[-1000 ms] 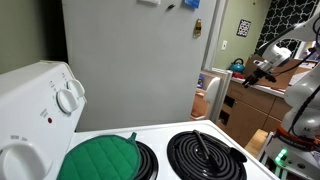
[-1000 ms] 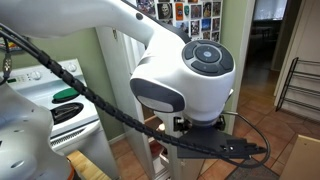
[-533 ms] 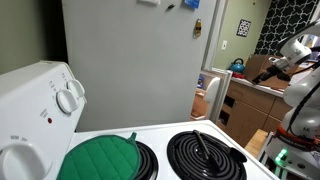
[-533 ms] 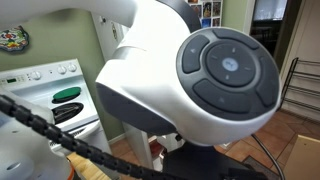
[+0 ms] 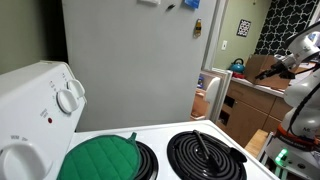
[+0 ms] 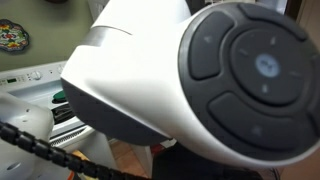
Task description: Open the bottom fridge door
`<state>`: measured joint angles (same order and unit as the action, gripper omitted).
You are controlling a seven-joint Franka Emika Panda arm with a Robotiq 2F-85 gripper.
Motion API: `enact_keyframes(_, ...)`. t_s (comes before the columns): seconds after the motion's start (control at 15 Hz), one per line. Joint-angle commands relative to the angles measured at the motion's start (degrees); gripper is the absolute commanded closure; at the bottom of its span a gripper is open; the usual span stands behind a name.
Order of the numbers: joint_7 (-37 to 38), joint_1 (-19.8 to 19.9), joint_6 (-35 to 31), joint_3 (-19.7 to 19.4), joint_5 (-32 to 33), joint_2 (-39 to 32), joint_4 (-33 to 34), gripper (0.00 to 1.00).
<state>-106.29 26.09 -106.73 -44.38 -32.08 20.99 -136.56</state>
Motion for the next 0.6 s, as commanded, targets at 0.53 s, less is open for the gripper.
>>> enact_keyframes(0.53, 2.63, 1.30, 4.17, 1.94, 10.16, 8.07, 3.97, 0.00)
